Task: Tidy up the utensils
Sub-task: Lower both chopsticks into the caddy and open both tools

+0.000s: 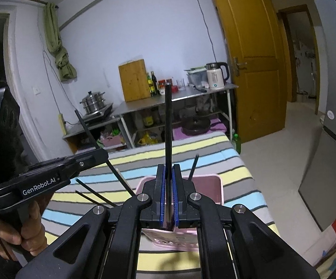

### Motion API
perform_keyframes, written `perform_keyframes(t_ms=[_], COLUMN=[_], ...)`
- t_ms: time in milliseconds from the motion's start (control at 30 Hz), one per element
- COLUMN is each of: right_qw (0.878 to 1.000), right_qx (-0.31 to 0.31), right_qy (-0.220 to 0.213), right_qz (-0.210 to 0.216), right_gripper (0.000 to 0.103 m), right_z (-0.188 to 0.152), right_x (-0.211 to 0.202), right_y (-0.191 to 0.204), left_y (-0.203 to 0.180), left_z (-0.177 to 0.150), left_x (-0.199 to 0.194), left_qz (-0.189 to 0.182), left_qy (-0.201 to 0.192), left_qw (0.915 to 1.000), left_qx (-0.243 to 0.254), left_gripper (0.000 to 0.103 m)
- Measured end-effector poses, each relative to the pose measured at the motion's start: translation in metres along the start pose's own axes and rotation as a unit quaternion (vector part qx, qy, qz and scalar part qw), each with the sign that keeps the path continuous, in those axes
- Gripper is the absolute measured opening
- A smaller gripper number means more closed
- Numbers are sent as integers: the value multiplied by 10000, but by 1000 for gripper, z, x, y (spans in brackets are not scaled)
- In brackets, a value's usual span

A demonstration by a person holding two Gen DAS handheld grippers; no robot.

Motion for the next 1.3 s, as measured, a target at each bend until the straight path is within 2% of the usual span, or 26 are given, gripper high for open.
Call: perform_keyframes(t_ms=[533,667,1033,1300], right_qw=[9987,9982,9988,9993], right_qx=[162,260,208,88], right_qy=[484,544,430,343], right_qz=[10,29,-67,-105], right_gripper=[5,6,13,14], right_z=[-31,-34,-31,-29], right_x=[33,32,16,1], right_y=[-13,-17,-10,0], left_y=[0,1,12,21], left_z=[-23,-24,-20,-22], left_x=[36,34,3,-28], left_qz=[172,207,235,219], left_qy=[356,308,31,-170], left_qw=[9990,9991,9997,9996], left_qx=[204,223,97,16], left_gripper=[5,5,7,7])
Point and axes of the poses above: each gripper's, at about its wrist camera, not at the fingertips, and x roughly the way its jaws point, y to its left, z to its top, the point moved 1 cm from there along x, roughly the way its jaws point, and after that the axes turned 12 degrees about z, right-handed, at the moved point
